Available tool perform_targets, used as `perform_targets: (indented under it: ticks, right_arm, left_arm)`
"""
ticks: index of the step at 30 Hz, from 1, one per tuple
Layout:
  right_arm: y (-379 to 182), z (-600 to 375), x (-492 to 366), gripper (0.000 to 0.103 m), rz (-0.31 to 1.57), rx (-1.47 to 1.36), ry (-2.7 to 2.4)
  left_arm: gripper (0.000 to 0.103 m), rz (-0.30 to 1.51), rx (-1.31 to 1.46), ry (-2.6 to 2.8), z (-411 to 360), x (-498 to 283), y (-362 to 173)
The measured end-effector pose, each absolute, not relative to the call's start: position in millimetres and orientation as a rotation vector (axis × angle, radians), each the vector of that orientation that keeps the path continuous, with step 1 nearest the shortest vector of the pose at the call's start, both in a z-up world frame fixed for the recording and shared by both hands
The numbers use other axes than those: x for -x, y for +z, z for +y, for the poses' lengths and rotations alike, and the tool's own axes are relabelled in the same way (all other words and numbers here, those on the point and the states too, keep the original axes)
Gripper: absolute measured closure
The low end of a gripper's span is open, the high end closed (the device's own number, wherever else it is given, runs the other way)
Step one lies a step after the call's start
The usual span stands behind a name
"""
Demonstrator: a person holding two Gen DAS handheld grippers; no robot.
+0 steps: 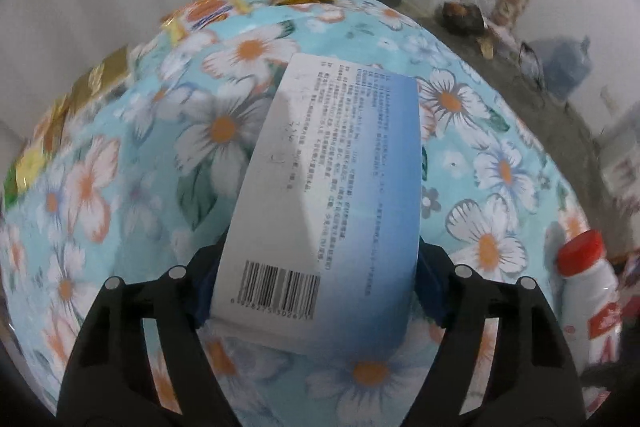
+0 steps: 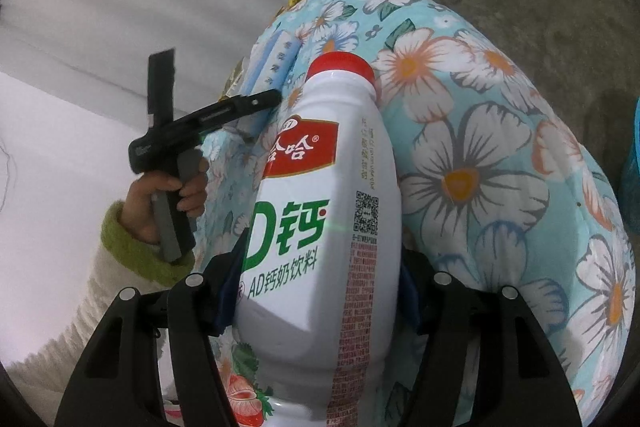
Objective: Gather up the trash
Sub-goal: 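Close the left tool on the white-blue paper box while the right tool holds the bottle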
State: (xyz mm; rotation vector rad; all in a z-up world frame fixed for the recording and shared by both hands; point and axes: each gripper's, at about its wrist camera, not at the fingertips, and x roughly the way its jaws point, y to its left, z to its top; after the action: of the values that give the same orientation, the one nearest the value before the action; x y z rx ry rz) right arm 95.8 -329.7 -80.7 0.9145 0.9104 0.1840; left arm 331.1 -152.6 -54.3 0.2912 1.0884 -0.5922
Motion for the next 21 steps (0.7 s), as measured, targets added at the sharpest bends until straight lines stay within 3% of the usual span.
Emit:
perform_targets:
  ticks: [16,21]
  right_arm:
    - [-76.1,-284.9,-70.0,0.042,0.992,-0.955,0.212]
    - [-73.1,-269.8,-73.0,0.04,1.015,-0.881,0.194]
  left_arm:
    - [0.031,1.166,0.023,-0.498,13.4,-139.9,-46.0]
    - [0.019,1.116,0.108,-0.481,35.0,-106.1,-43.4]
